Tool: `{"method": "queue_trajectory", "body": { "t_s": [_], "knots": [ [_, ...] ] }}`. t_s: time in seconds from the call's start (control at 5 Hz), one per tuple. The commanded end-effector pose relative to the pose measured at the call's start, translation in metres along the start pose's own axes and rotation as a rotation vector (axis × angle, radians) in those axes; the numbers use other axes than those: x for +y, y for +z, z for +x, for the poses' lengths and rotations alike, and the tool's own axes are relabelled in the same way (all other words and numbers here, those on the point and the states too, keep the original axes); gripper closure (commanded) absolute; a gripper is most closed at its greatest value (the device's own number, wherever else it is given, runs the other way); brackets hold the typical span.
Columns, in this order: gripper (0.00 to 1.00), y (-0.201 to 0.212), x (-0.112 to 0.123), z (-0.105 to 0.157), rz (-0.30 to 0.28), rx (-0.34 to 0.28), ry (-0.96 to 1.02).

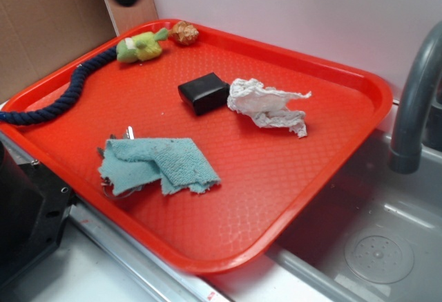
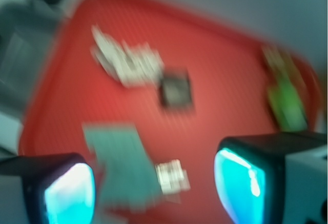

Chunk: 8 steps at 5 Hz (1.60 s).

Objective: Grab the white paper.

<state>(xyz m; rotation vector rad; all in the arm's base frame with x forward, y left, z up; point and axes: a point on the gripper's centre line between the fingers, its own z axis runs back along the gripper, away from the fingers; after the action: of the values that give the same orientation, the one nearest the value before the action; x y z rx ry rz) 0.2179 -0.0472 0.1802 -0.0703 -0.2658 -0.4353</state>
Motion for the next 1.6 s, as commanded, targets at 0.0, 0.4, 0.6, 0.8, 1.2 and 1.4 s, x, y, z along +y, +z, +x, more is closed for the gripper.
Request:
{"method": "queue_trajectory", "body": {
  "t_s": [0.0,0.4,0.6,0.8,1.2,1.4],
  "knots": [
    [0.0,-0.062,-0.014,0.048,0.006,-0.044,-0.355],
    [0.0,-0.108,-0.027,0.038,-0.008,0.183,-0.617],
    [0.0,-0.108,-0.027,0.038,-0.008,0.183,-0.617],
    [0.0,-0.108,-0.027,0.038,-0.008,0.183,-0.617],
    [0.0,-0.128,-0.04,0.049,-0.007,0.188,-0.69],
    [0.0,-0.158,-0.054,0.057,-0.044,0.259,-0.748]
  ]
}}
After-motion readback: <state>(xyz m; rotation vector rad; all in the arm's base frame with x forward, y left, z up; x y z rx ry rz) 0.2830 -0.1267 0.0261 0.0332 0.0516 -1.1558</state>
